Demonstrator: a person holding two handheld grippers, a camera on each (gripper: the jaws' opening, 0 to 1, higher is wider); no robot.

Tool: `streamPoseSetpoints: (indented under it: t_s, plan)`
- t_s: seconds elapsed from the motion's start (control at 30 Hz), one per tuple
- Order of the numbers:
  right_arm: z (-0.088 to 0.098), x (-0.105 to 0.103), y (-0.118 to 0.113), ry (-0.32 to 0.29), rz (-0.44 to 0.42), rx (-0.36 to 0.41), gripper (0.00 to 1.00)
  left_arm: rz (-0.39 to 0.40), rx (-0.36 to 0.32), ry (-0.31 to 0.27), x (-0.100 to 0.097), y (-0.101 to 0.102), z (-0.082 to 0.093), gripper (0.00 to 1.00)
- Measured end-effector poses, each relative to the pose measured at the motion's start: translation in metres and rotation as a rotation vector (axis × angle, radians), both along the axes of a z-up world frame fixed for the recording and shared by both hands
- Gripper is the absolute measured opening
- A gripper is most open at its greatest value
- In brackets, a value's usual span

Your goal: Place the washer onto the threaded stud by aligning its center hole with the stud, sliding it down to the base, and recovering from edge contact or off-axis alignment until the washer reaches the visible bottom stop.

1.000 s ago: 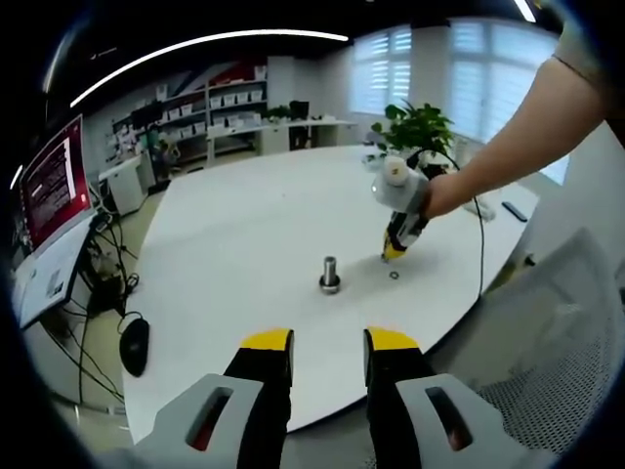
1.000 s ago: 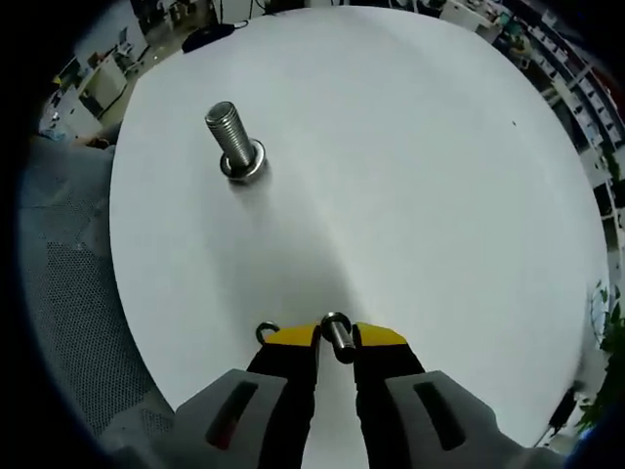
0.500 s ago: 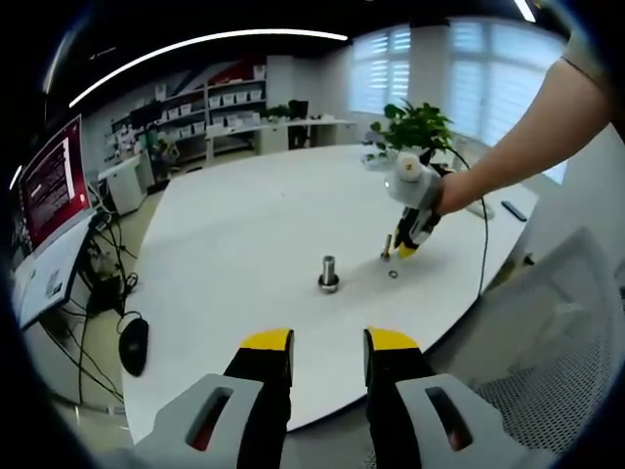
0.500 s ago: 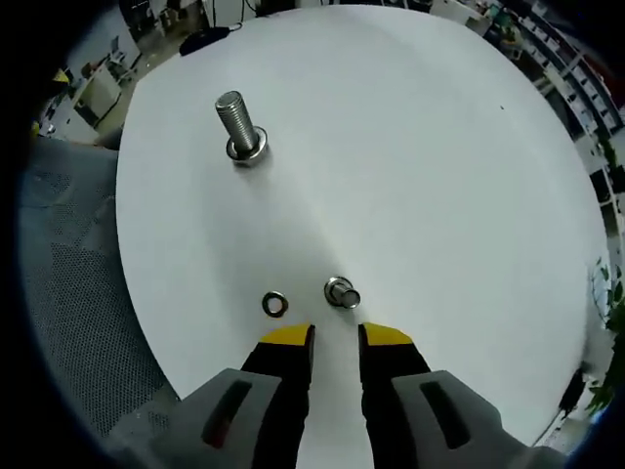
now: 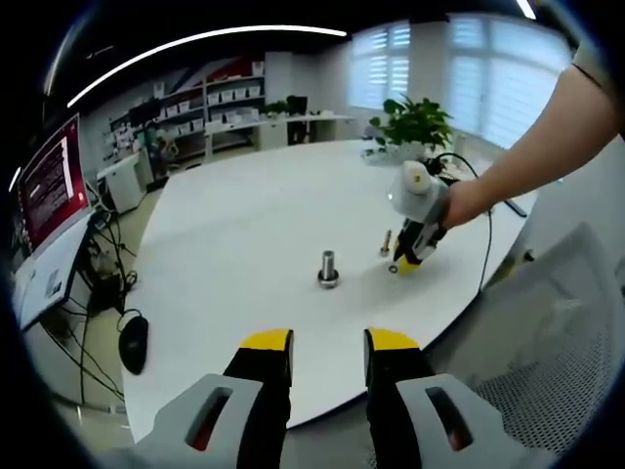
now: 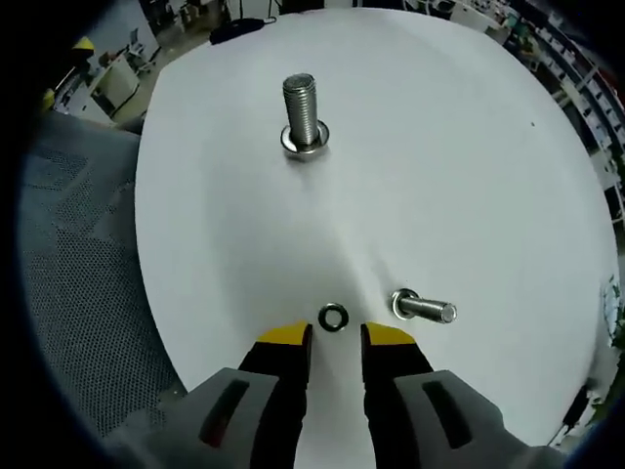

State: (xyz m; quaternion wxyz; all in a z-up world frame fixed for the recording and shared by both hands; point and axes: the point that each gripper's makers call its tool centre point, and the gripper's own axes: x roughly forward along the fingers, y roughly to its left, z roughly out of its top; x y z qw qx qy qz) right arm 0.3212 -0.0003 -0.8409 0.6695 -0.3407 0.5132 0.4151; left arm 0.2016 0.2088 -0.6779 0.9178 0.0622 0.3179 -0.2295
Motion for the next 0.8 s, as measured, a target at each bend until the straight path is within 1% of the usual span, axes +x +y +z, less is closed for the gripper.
streamPoseSetpoints:
  t_s: [0.1, 0.2, 0.33, 0.43, 0.6, 0.7, 0.8]
  plan:
    - [-0.0026, -0.0001, 0.0035, 0.004, -0.001, 0.005, 0.23, 0.000, 0.002, 0.003, -0.0002, 0.0001, -0.0007, 0.27]
    - [-0.0009, -0.0008, 0.0032, 0.009, 0.001, 0.008, 0.22, 0.001, 0.006, 0.006, -0.0003, 0.0006, -0.0015, 0.27]
    - [-0.0011, 0.0006, 0.0022, 0.016, -0.009, 0.031, 0.21, 0.001, 0.007, 0.009, -0.0005, 0.0006, -0.0018, 0.27]
    - [-0.0016, 0.0013, 0.0018, 0.018, 0.001, 0.031, 0.20, 0.005, 0.007, 0.011, -0.0003, 0.0013, -0.0023, 0.27]
    - [-0.0032, 0.0015, 0.0033, 0.020, 0.033, -0.008, 0.19, 0.010, 0.010, 0.013, -0.0001, 0.0020, -0.0028, 0.27]
    - [-0.0020, 0.0004, 0.0054, 0.012, 0.079, -0.030, 0.15, 0.010, 0.012, 0.014, -0.0003, 0.0021, -0.0030, 0.27]
    - [-0.0021, 0.0025, 0.0043, 0.041, 0.030, -0.040, 0.15, 0.012, 0.012, 0.014, -0.0001, 0.0026, -0.0033, 0.27]
